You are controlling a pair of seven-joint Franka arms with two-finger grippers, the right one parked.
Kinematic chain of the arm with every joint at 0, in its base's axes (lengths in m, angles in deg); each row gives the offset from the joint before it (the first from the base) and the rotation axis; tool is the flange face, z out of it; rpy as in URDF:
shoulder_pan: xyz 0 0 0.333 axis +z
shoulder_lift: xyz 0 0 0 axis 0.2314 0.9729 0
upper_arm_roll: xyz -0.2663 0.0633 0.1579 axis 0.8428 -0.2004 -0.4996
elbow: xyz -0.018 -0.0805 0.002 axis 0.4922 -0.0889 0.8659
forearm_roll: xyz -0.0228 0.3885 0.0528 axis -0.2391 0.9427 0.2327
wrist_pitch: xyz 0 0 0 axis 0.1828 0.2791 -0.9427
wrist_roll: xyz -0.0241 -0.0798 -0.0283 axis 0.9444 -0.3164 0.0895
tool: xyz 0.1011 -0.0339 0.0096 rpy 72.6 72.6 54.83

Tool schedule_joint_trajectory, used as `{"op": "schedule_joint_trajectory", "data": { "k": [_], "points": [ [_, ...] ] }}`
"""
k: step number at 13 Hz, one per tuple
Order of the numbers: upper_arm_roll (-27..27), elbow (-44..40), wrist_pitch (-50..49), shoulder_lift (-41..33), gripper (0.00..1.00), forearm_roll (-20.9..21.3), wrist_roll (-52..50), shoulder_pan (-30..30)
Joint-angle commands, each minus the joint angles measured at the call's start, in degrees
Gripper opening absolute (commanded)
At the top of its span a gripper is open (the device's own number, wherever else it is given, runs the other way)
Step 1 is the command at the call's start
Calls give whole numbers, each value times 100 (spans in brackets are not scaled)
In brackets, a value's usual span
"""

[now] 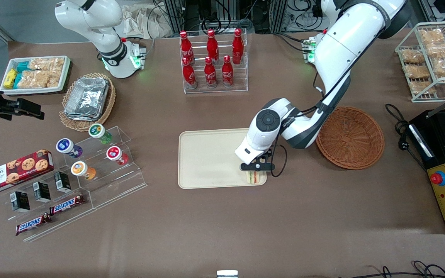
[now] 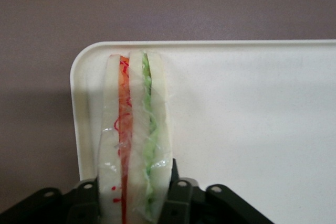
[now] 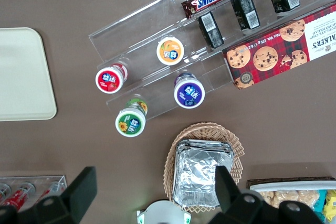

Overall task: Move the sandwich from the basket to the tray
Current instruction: 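Open the left gripper to release the sandwich onto the tray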

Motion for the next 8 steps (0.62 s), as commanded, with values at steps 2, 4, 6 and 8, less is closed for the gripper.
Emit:
{"op": "schedule_joint_trajectory", "data": {
  "k": [2,4,6,8],
  "points": [
    [-40,-300,-764,-454,100,203,-573,-2],
    [-198,-939,-1747,-807,100,151,-546,77],
    [-164,-1800,-2679,-904,100,98,-520,469],
    [-146,-1787,-2806,-1386,100,-287,-49,945]
  ]
}}
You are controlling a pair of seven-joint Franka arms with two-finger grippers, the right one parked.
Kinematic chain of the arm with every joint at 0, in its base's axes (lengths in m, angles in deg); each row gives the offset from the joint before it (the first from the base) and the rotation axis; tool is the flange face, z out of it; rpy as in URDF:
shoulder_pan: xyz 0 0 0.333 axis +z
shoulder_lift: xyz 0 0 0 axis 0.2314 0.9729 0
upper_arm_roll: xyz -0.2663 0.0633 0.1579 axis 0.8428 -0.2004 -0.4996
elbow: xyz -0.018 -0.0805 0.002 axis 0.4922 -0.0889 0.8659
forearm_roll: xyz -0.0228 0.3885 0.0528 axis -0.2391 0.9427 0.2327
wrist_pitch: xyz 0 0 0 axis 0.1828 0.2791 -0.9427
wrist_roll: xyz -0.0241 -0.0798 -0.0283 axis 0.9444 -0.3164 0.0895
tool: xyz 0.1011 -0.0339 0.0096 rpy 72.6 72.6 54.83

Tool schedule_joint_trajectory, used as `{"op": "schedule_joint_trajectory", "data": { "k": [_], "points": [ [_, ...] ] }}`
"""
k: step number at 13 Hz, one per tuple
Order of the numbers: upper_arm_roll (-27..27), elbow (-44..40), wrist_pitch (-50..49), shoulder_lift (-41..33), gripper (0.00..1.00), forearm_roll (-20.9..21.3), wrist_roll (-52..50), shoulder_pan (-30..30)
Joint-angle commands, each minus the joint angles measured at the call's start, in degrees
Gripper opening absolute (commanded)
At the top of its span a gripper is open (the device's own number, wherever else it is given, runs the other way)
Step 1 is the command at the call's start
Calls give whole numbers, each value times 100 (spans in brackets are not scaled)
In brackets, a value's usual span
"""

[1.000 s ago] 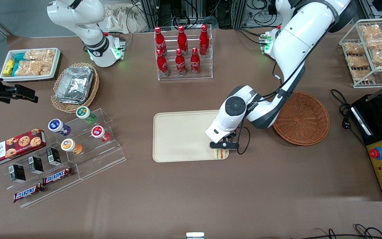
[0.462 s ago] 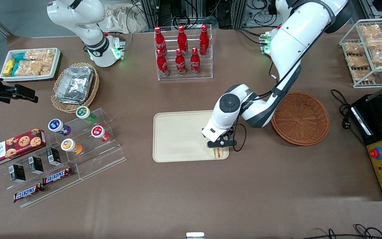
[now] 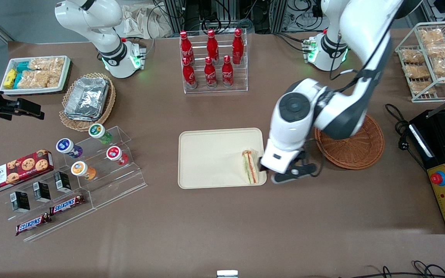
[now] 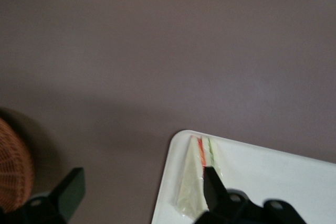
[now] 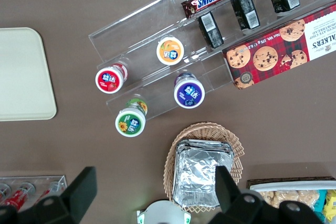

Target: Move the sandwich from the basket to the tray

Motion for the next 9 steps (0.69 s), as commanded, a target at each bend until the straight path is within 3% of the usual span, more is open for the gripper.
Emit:
{"op": "schedule_joint_trajectory", "data": {
  "k": [1,3,6,7,9],
  "points": [
    [-2,-39,-541,-529,100,-510,911,588],
    [-937,5,-1035,-898,100,-1010,1992,354],
    [-2424,732,-1019,-1767,100,-2004,3916,-33],
    [-2863,1048,-967,-1996,100,-2041,4567,-183],
    [-3122,1585,-590,-2322,100,-2120,5667,-185]
  ]
}}
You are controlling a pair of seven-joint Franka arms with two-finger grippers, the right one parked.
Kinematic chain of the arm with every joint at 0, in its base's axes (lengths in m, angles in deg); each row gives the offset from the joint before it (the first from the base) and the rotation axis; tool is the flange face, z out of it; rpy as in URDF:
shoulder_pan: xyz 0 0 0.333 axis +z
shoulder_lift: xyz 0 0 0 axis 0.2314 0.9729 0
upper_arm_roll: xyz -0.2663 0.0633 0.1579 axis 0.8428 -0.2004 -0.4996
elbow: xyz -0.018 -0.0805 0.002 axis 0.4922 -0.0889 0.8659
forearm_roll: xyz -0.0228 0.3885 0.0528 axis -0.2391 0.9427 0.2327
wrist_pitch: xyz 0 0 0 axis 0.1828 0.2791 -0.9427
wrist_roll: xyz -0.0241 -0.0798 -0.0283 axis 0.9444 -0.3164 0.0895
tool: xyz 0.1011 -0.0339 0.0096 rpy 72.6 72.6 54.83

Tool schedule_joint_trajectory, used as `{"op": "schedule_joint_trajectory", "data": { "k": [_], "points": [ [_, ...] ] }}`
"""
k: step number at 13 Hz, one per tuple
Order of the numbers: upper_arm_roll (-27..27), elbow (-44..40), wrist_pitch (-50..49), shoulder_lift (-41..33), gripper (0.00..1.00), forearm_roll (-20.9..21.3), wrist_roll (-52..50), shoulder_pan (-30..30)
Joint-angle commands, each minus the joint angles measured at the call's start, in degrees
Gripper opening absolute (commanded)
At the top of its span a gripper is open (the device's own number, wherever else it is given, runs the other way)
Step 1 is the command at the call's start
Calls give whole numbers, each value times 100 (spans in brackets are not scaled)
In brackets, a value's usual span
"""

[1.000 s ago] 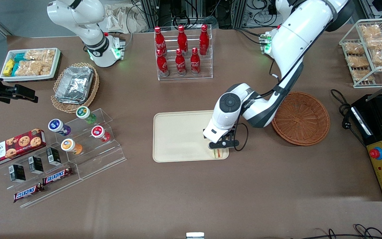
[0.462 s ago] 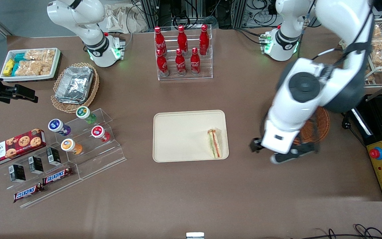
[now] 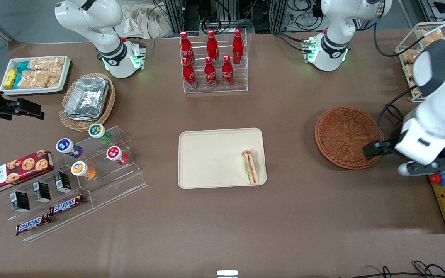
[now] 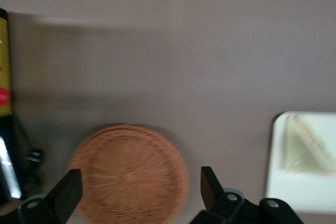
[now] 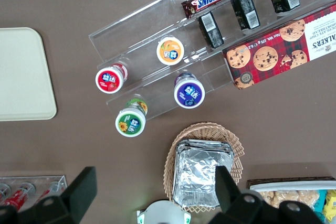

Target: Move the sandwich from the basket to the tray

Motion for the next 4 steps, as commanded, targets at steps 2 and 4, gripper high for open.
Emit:
{"op": "schedule_joint_trajectory", "data": {
  "k": [2,4],
  "points": [
    [-407,776,321,-524,100,-156,988,-115],
    [-407,627,294,-401,100,-147,1215,43]
  ]
}}
